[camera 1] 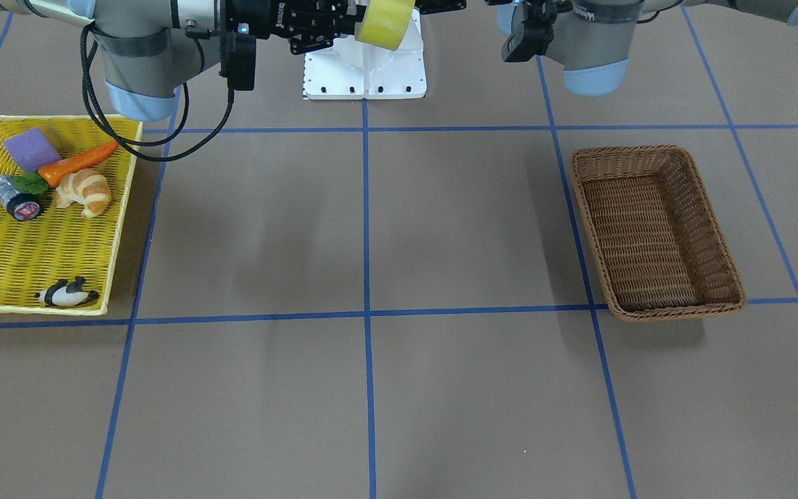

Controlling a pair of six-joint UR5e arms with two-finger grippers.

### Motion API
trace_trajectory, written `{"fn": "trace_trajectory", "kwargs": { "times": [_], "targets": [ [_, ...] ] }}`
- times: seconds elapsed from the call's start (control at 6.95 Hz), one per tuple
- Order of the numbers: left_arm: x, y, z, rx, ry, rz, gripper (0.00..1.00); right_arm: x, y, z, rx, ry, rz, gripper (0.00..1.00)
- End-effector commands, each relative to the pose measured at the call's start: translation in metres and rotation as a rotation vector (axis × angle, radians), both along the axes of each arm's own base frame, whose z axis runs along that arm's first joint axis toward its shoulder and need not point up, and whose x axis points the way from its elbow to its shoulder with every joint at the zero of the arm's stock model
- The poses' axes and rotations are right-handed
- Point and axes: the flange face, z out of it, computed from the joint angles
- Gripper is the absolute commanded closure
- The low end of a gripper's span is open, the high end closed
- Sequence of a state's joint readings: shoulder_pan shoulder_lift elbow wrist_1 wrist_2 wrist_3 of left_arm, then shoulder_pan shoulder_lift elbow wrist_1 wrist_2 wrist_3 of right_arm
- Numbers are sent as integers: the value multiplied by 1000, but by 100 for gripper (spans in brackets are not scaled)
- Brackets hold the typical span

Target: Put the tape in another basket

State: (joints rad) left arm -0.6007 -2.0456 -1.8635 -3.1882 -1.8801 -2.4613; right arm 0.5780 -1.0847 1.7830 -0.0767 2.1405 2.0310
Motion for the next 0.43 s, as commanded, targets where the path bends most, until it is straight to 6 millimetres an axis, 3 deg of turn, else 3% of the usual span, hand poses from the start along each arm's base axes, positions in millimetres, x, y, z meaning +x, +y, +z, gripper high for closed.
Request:
{"fn": "trace_trajectory", "kwargs": {
  "times": [0.0,0.14,0.29],
  "targets": [
    [0,0,-2,-4,5,2,23,-1,0,1,-4,0,2,73],
    [1,2,-2,-4,10,12,89,-1,-1,0,-12,-4,12,1],
    [2,3,6,1,-6,10,100,-3,-1,0,-68,-12,8,0]
  ]
}}
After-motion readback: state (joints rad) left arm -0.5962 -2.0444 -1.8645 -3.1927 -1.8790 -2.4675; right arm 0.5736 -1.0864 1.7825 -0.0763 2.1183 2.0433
